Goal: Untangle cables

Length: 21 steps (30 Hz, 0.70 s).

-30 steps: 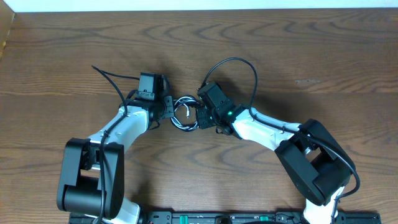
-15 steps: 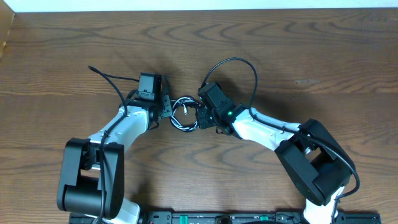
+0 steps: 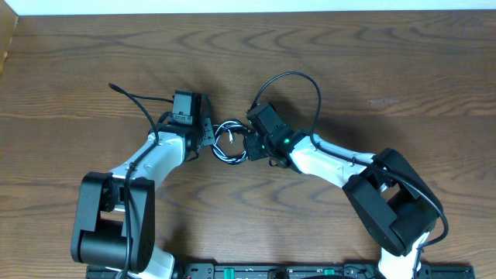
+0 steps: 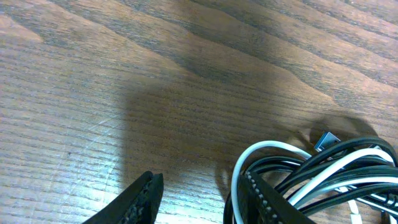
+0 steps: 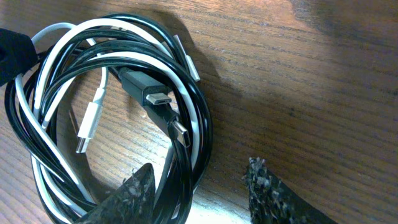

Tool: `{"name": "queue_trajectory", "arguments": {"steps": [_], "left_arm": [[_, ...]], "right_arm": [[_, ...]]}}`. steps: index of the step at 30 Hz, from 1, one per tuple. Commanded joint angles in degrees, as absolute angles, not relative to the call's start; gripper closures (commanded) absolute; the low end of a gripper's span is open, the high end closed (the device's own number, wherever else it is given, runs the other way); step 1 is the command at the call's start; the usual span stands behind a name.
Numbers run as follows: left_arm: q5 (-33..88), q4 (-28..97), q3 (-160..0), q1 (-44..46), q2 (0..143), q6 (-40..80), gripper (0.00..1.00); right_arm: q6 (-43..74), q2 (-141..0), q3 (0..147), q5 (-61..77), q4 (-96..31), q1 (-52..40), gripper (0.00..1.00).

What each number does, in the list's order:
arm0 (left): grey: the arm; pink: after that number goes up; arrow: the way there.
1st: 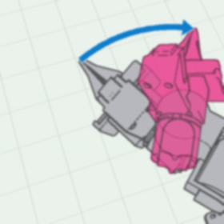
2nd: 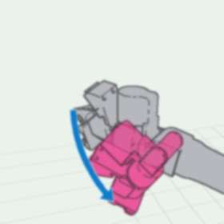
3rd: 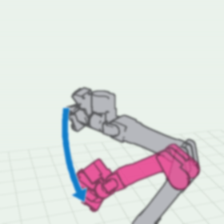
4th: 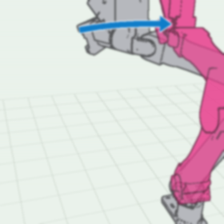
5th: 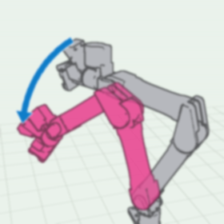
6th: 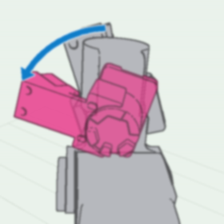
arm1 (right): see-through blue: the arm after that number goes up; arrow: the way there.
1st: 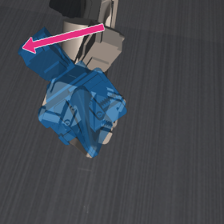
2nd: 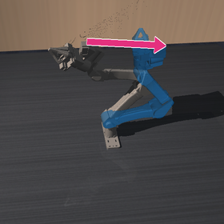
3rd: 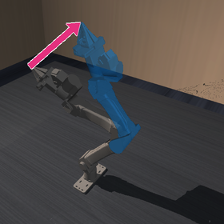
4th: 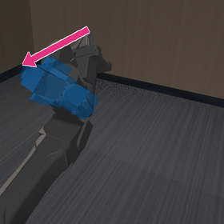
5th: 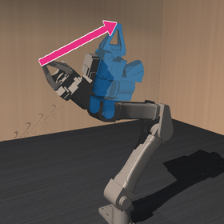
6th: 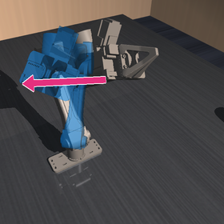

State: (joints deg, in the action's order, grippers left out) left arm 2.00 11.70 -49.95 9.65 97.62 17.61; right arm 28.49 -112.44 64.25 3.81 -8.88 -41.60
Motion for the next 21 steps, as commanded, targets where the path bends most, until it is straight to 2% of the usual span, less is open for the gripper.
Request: {"name": "queue_trajectory", "arguments": {"steps": [1, 8, 15, 21], "left_arm": [[1.04, 11.90, -49.06, 9.47, 98.06, 18.13, 0.57], [0.58, 11.94, -49.06, 9.45, 98.06, 18.13, 0.57], [-11.31, 14.94, -49.06, 9.45, 98.06, 24.45, 0.56], [-11.44, 14.96, -49.06, 9.45, 98.06, 24.56, 0.56]], "right_arm": [[28.67, -113.08, 63.99, 2.92, -9.17, -41.95, 0.57], [28.67, -113.08, 63.99, 2.94, -9.19, -41.95, 0.56], [28.67, -113.08, 63.99, 2.92, -9.17, -41.95, 0.55], [28.67, -113.08, 63.99, 2.92, -9.17, -41.95, 0.54]]}}
